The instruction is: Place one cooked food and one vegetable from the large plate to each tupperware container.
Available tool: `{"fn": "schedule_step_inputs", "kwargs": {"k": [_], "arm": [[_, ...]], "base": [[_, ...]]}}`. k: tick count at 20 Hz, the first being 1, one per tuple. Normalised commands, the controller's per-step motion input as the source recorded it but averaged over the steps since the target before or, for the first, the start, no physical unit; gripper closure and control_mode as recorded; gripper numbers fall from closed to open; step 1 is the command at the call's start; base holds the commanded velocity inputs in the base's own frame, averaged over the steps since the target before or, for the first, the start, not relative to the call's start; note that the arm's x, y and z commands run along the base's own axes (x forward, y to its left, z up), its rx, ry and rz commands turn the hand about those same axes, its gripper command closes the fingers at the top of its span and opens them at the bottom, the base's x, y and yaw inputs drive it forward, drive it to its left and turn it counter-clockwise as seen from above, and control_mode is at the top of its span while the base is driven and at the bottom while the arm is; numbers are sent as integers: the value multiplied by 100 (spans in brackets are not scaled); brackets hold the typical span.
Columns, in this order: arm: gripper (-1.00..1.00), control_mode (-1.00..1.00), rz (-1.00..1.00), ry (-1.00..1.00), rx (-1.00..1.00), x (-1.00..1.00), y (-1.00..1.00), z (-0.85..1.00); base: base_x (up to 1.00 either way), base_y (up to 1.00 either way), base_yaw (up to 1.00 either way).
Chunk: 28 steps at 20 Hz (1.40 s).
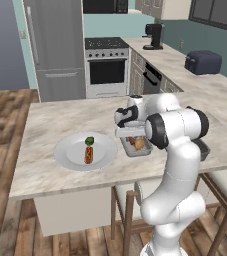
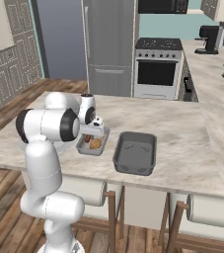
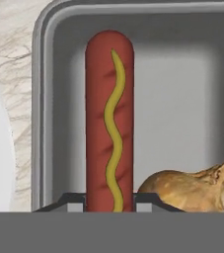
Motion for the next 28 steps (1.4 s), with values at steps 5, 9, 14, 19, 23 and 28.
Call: {"fn": "schedule_step_inputs", "kwargs": {"k": [5,9,14,19,23,28], "arm": [[100,-100,0,0,0,4,0,0],[-100,-100,0,0,0,0,1,0],[-100,-100,0,0,0,0,0,0],[-100,-100,0,0,0,0,0,0],[-100,-100,0,2,-3,-1,7,16],[-100,-100,0,1,-3,-9,28,51]], "base": [[0,0,0],[0,0,0],[0,0,0],[0,0,0],[0,0,0],[0,0,0]]}}
